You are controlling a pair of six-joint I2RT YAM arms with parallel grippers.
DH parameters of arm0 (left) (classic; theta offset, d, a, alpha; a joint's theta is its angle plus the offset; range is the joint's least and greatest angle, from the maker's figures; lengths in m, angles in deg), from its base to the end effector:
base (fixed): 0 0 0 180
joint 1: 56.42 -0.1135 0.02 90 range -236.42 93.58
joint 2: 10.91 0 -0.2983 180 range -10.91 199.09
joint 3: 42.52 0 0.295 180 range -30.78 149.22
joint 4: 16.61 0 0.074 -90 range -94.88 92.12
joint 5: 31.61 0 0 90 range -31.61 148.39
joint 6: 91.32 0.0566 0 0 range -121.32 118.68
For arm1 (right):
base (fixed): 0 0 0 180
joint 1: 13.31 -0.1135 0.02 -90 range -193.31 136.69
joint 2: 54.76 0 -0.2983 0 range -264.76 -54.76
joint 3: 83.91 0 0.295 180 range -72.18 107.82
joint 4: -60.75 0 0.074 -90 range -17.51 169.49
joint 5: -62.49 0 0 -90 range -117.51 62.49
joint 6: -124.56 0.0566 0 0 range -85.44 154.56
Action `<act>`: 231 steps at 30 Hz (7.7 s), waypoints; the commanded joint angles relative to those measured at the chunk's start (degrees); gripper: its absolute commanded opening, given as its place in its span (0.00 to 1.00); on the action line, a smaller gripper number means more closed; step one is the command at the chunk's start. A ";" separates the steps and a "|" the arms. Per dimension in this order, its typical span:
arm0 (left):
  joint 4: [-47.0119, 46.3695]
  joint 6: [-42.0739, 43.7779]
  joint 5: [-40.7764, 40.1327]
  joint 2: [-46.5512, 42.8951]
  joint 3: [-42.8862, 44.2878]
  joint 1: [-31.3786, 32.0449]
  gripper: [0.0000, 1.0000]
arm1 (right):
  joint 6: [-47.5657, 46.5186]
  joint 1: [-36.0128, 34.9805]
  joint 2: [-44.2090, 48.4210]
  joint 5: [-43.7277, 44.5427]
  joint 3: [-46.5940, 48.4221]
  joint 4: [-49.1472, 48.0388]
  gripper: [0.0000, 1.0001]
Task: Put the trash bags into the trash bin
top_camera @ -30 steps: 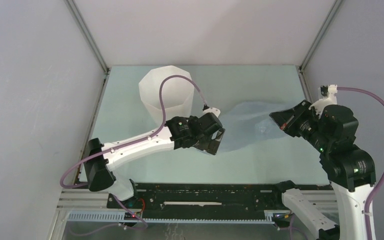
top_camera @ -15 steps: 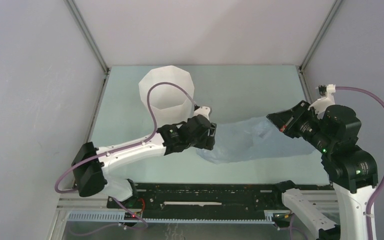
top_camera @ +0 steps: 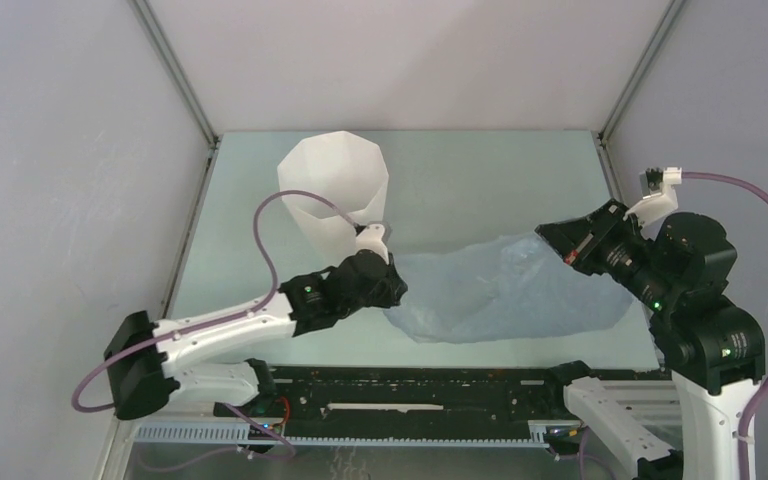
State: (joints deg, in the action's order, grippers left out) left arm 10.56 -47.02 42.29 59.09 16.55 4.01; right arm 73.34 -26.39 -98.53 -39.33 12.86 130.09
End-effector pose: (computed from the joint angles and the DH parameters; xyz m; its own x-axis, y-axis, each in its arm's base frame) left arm 0.1660 -0.2607 0.2587 -0.7337 -0.1004 -0.6721 0.2905 0.8478 -0.4437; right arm 0.1009 0.0353 0.5190 -0.4723 0.5196 -0.7120 -0.1503 0.7484 0.6460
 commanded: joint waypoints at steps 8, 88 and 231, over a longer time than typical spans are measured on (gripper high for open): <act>3.35 14.63 3.35 -12.00 24.97 0.09 0.00 | -3.96 0.34 3.09 -11.62 3.33 -10.86 0.00; 35.60 25.31 13.40 0.20 87.38 -19.75 0.97 | 35.90 -1.77 -31.80 -38.16 1.43 -46.85 0.00; 13.71 14.58 24.63 -15.00 26.31 -43.36 0.99 | 51.53 -18.22 -61.54 -11.51 27.06 -63.48 0.00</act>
State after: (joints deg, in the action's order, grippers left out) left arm 18.28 -35.91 78.99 40.71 38.80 -39.47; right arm 122.32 -42.61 -157.04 -52.18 33.90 70.95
